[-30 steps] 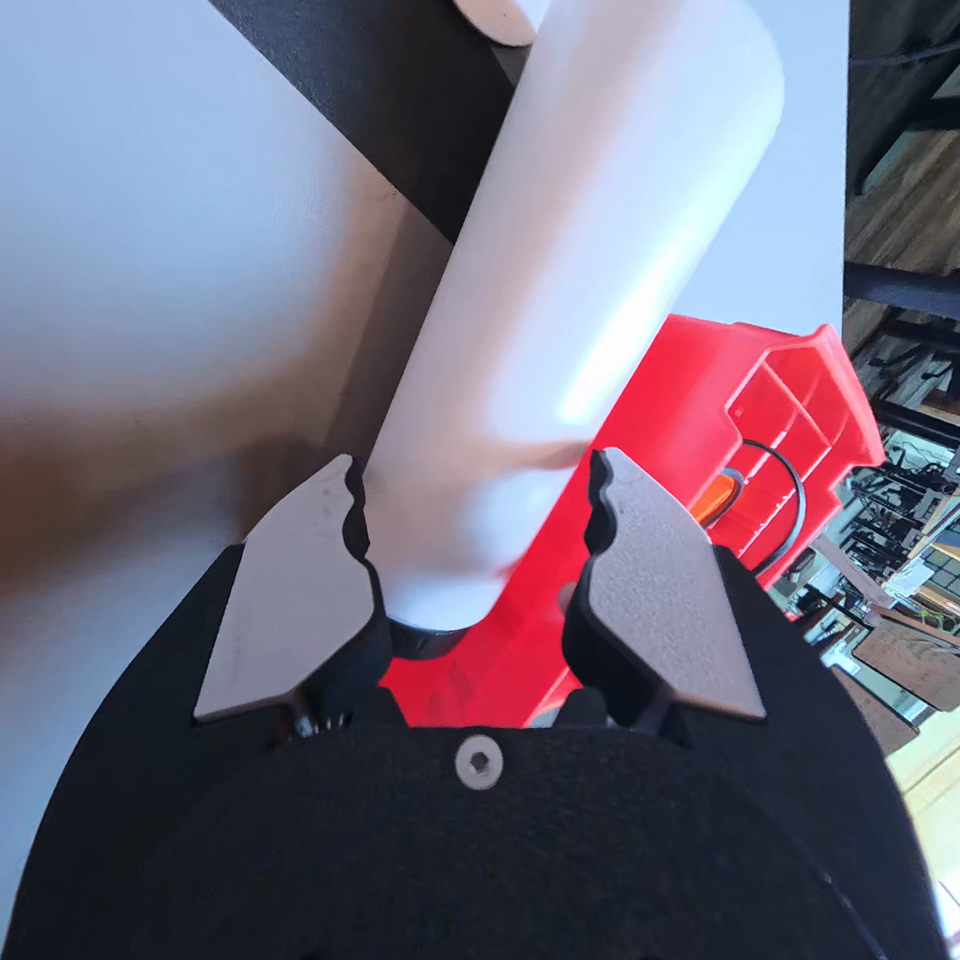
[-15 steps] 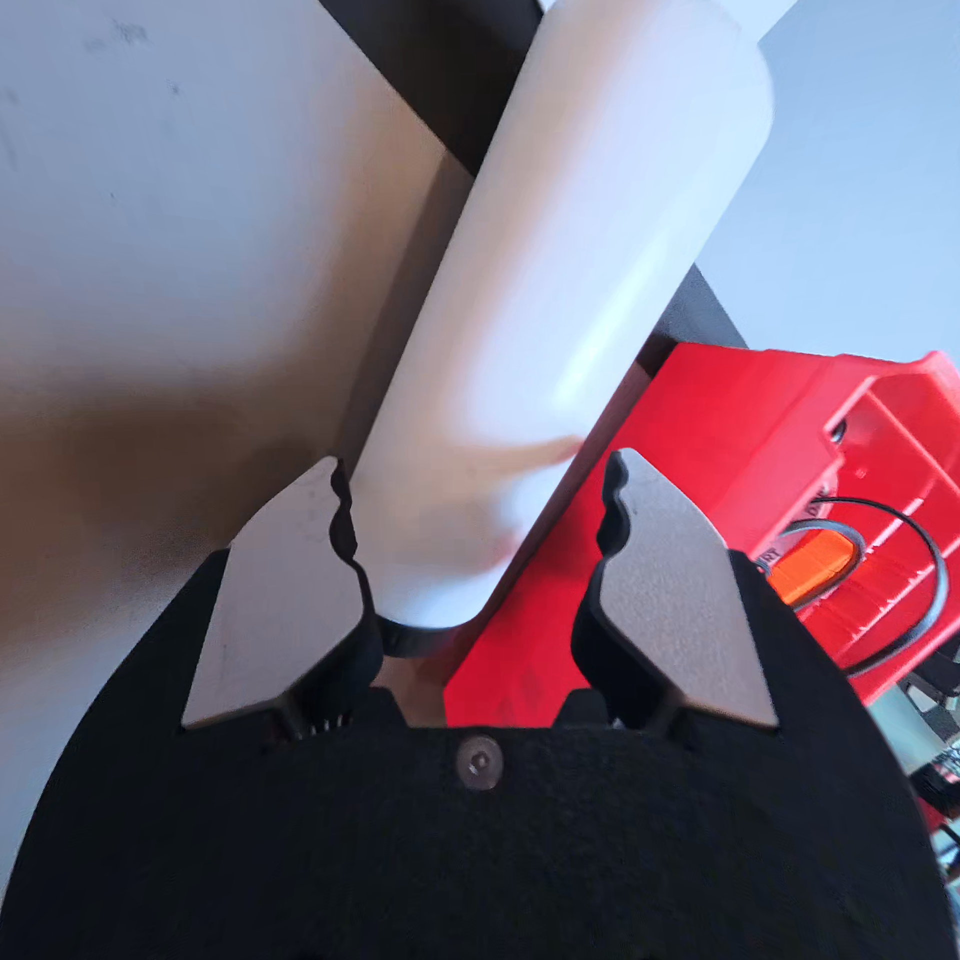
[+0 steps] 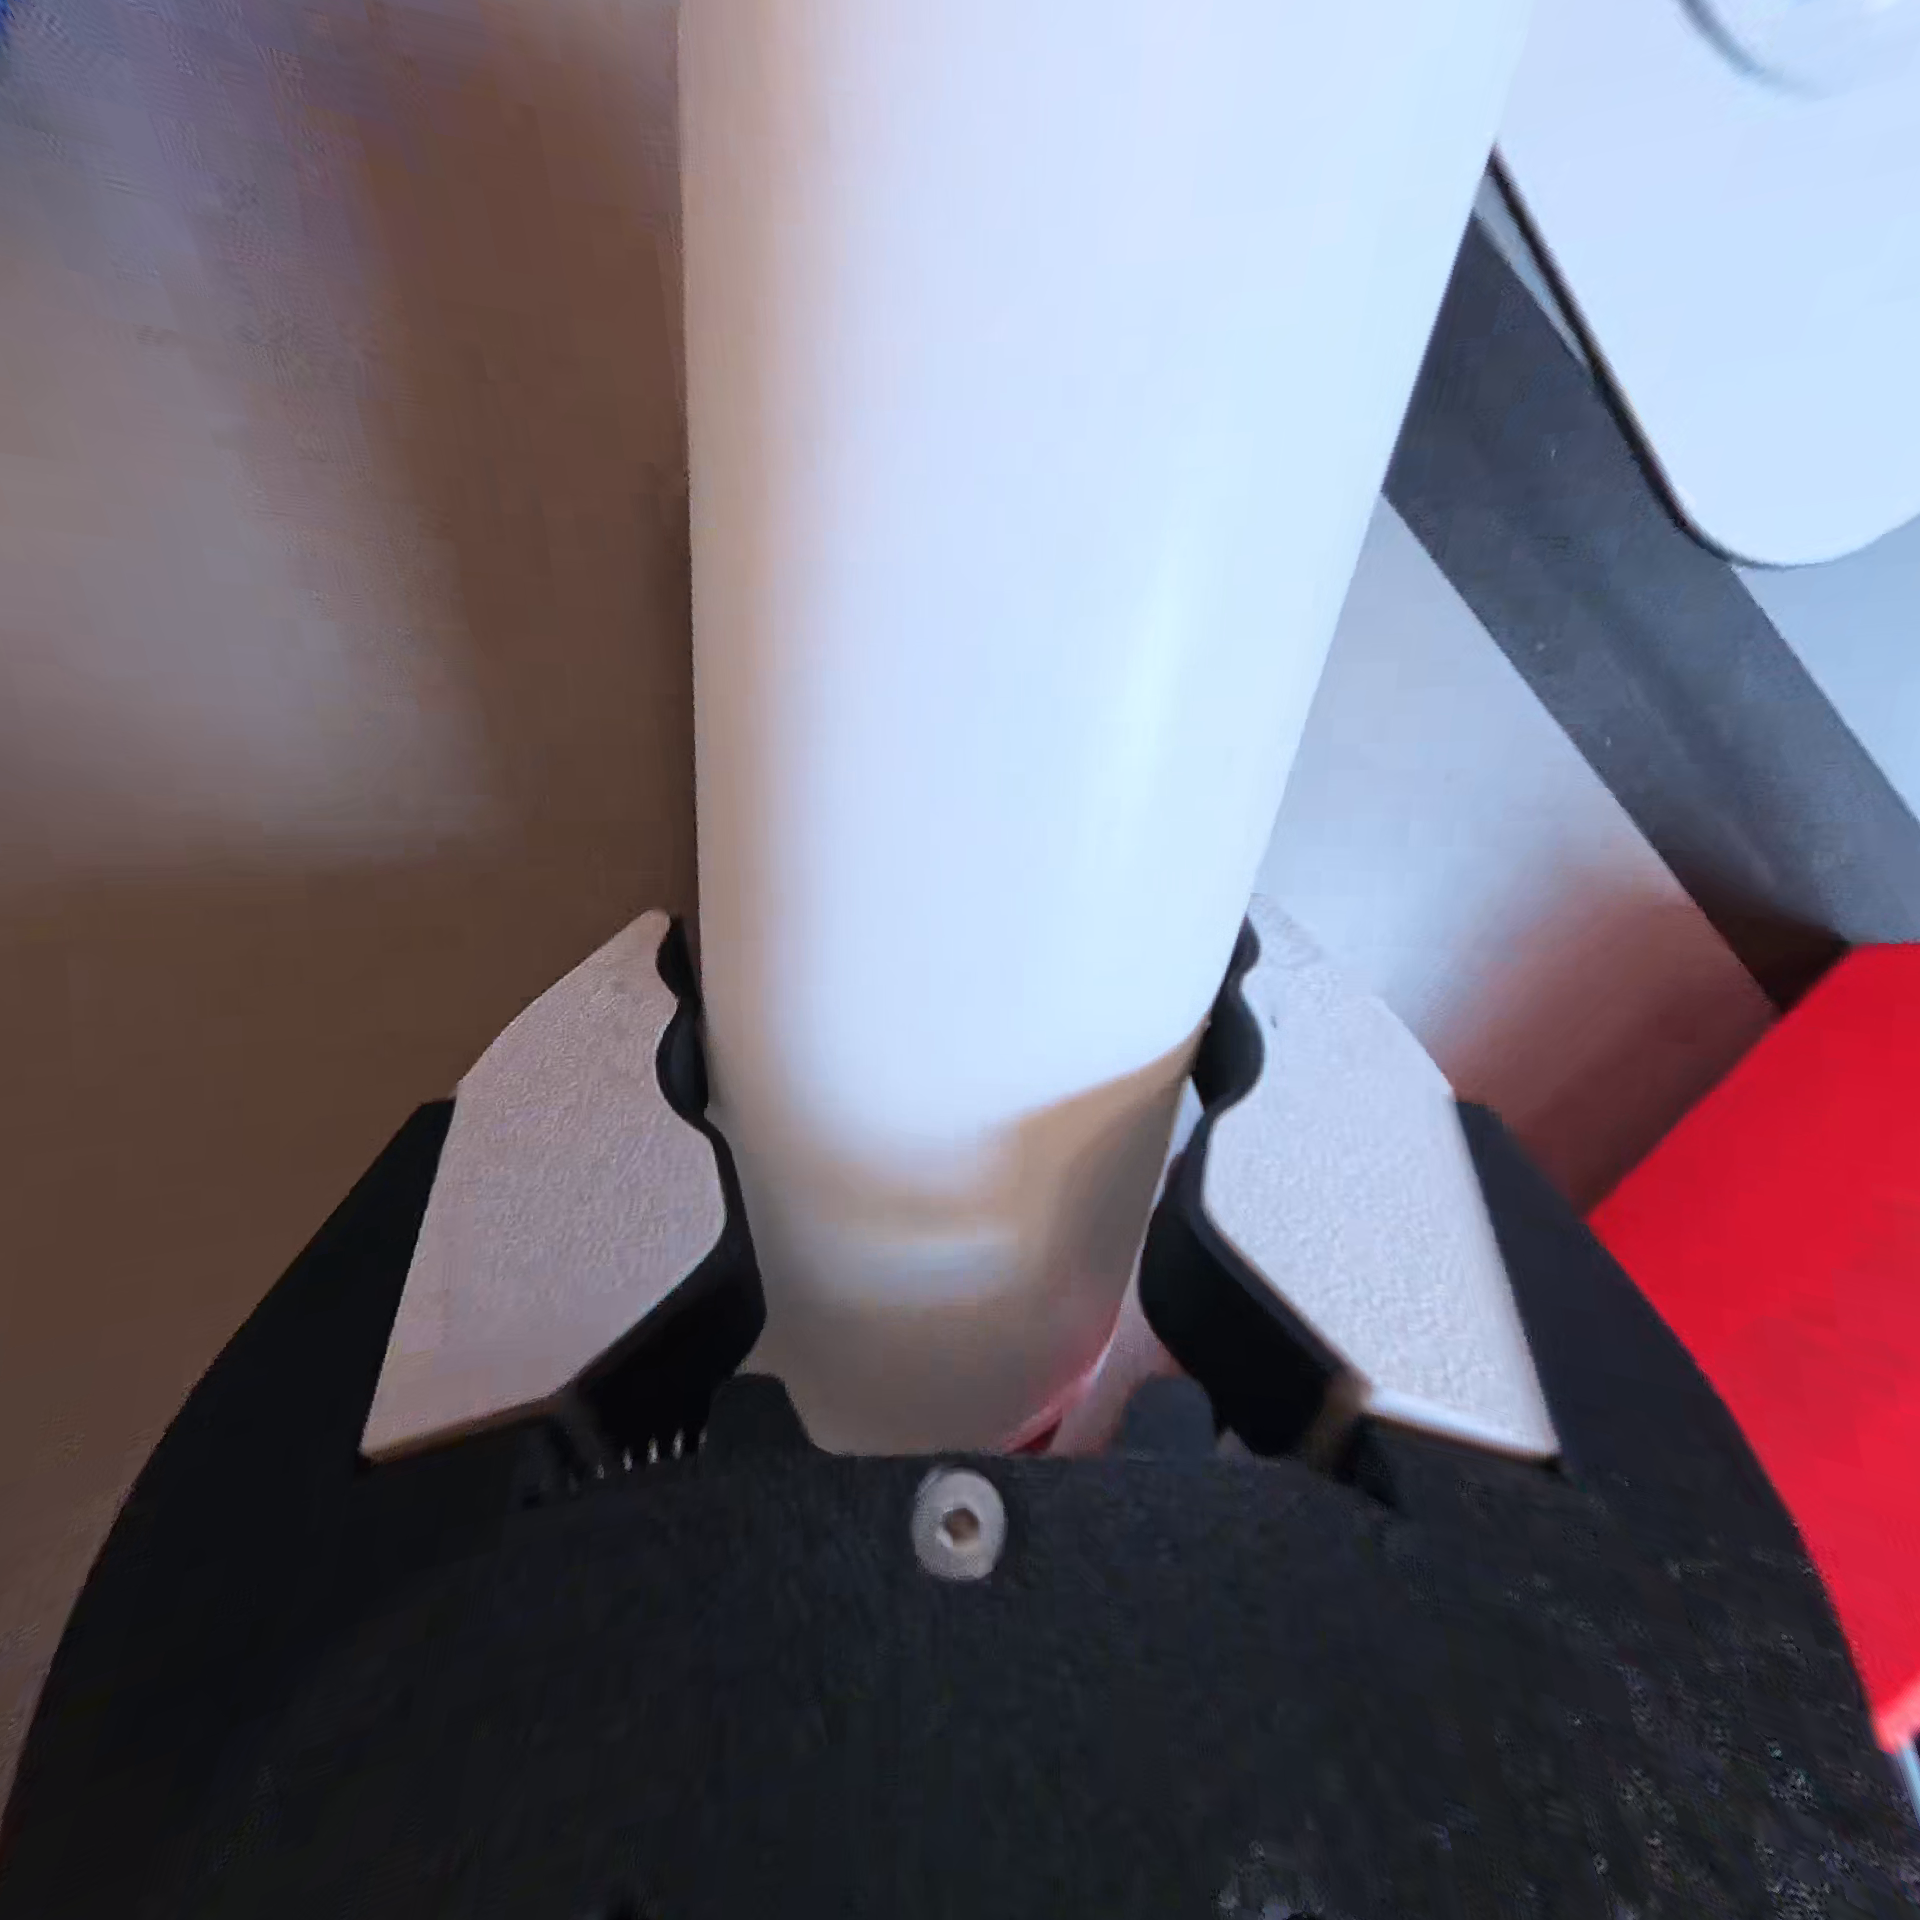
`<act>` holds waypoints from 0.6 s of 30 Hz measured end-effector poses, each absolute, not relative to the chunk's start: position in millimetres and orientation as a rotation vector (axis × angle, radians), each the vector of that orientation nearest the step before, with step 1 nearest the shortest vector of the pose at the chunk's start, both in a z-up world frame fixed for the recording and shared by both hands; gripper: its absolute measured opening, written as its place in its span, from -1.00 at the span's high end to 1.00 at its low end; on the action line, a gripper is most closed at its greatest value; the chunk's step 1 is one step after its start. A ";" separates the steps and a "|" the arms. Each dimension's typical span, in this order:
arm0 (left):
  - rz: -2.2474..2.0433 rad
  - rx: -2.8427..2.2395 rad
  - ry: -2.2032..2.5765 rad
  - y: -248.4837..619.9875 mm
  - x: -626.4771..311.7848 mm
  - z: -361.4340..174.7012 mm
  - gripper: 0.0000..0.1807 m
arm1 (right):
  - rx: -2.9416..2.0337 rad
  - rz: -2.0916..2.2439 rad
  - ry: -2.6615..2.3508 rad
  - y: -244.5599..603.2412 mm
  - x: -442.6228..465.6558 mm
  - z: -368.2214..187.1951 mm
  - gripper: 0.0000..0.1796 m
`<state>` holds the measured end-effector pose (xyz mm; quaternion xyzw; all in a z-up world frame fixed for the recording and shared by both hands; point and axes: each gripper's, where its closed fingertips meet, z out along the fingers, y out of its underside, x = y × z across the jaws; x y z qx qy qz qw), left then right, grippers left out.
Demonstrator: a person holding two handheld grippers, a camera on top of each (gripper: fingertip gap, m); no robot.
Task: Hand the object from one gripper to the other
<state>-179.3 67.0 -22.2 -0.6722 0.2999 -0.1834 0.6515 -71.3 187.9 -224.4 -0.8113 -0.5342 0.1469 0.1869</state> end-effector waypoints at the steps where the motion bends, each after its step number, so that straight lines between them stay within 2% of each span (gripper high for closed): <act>1: -0.437 -1.534 0.670 69.1 -180.0 -25.0 0.27 | -2.227 0.492 -1.493 177.9 -73.1 -211.7 -0.04; 5: -0.621 -1.574 0.645 74.2 -168.0 -42.1 0.25 | -1.993 0.658 -1.543 129.9 -70.5 -151.3 -0.05; 8: -0.917 -1.569 0.680 65.5 -130.4 -56.9 0.15 | -1.836 0.705 -1.587 94.4 -68.9 -104.2 -0.04; 11: -1.178 -1.450 0.678 48.7 -92.5 -45.8 0.05 | -1.689 0.672 -1.624 66.0 -69.3 -69.4 -0.05; 14: -1.301 -1.331 0.641 34.7 -77.3 -23.6 -0.01 | -1.577 0.698 -1.631 40.3 -76.2 -52.8 -0.05; 18: -1.289 -1.247 0.621 24.6 -85.5 -2.7 0.01 | -1.508 0.729 -1.613 25.2 -87.5 -53.9 -0.05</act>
